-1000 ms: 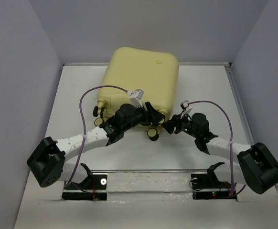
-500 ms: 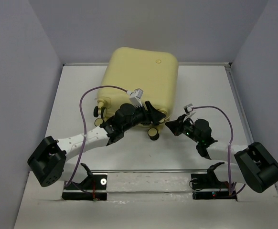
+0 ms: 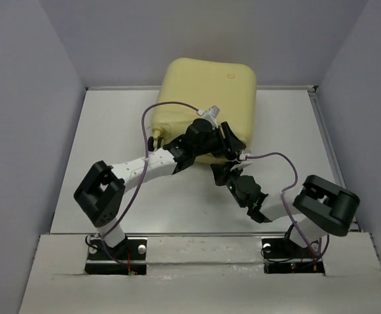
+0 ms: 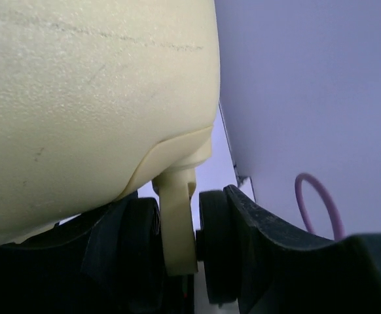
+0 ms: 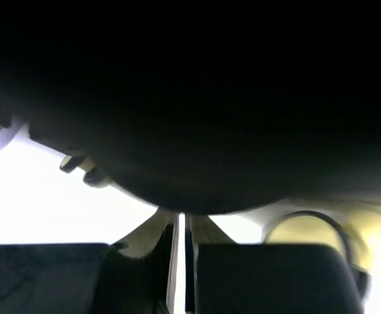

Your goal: Pack the luggage

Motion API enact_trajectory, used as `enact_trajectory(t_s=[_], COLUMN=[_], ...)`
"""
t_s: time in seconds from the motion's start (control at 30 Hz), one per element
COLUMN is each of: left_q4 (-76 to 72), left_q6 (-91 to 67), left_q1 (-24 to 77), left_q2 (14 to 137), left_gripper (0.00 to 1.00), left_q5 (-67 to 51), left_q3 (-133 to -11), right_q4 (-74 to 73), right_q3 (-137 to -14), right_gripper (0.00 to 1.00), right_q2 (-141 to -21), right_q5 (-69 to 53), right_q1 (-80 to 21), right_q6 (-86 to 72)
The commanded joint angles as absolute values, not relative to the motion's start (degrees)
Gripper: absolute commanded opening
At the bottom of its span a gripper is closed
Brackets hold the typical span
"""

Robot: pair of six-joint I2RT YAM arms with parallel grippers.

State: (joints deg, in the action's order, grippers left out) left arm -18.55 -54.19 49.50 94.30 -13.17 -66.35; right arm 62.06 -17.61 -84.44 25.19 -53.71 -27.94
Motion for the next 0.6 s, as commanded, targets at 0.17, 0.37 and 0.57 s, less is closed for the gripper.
enact_trajectory(t_s=[0.17,0.37,0.57], left_q4=[-31.8,-0.5,24.8], left_q6=[-51.3,-31.4,-24.4], left_q1=[53.8,48.8,33.2], left_q2=[87.9,65.4,50.1], left_gripper=[0.89,0.97,0.99], left_q5=[-22.1,3.4,12.0], left_q3=[-75.9,-67.2,-60.0], right_q4=[92.7,76.8,73.2], right_q3=[-20.1,-18.0,-18.9], right_gripper=[0.07,0.07,0.07], right_q2=[-95.2,-86.1,-85.1], right_q5=[17.7,18.6,17.8], right_q1=[-64.2,-61.7,-61.7], right_q6=[-30.8,-32.3,-31.6])
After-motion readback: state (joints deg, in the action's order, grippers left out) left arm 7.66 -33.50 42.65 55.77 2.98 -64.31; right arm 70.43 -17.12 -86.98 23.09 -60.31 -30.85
